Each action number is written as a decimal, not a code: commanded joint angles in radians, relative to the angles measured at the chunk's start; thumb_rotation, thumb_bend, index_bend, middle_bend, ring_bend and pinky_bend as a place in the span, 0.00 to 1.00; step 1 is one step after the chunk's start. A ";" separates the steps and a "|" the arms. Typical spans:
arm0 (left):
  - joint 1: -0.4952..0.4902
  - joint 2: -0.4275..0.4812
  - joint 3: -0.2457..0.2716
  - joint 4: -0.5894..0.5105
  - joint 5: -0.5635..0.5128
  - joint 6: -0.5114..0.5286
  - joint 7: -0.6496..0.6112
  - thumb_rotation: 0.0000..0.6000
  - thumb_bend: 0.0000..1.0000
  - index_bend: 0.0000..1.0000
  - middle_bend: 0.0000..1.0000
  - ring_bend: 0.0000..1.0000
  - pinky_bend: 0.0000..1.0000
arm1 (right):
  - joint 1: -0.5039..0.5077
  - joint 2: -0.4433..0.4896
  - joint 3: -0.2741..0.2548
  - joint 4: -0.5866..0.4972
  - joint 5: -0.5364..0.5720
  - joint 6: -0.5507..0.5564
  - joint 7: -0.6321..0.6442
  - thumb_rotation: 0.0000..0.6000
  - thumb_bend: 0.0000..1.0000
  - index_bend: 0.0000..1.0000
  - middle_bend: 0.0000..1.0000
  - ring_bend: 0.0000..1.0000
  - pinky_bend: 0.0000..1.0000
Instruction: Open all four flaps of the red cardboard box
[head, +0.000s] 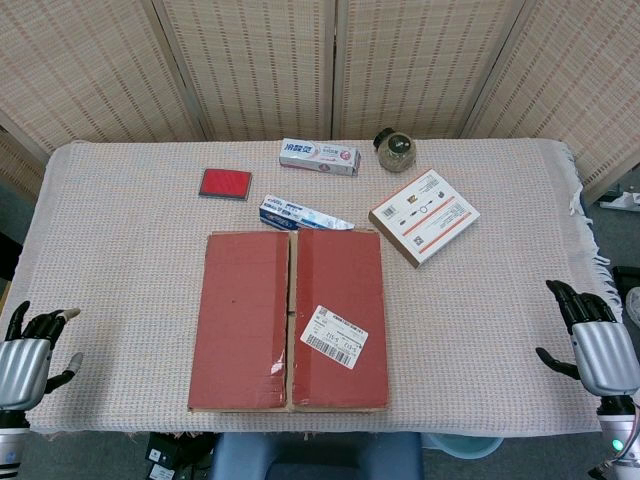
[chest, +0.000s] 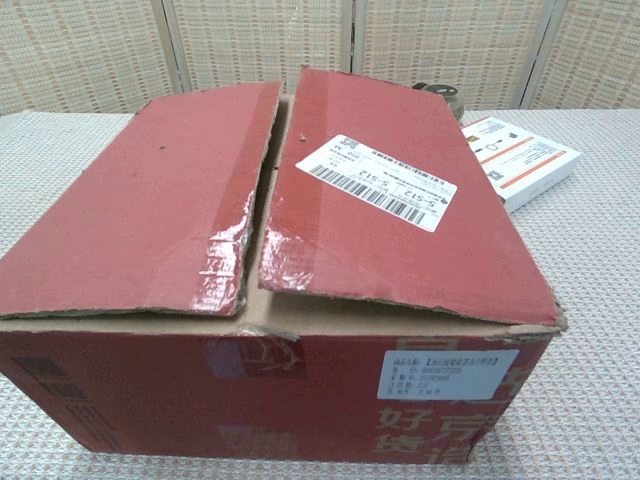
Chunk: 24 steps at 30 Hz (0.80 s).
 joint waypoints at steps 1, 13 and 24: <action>-0.001 -0.005 -0.001 0.006 -0.002 0.000 0.001 1.00 0.38 0.25 0.28 0.27 0.02 | 0.001 0.002 0.000 -0.003 0.000 -0.002 0.000 1.00 0.20 0.07 0.14 0.21 0.16; -0.002 -0.001 -0.007 0.004 -0.007 0.001 0.004 1.00 0.38 0.25 0.28 0.27 0.02 | 0.008 0.025 -0.007 -0.008 -0.021 -0.010 0.036 1.00 0.20 0.08 0.14 0.21 0.16; -0.010 0.019 -0.014 -0.024 -0.005 0.002 0.016 1.00 0.38 0.25 0.28 0.27 0.02 | 0.125 0.210 0.018 -0.145 -0.182 -0.074 0.148 1.00 0.20 0.09 0.14 0.21 0.16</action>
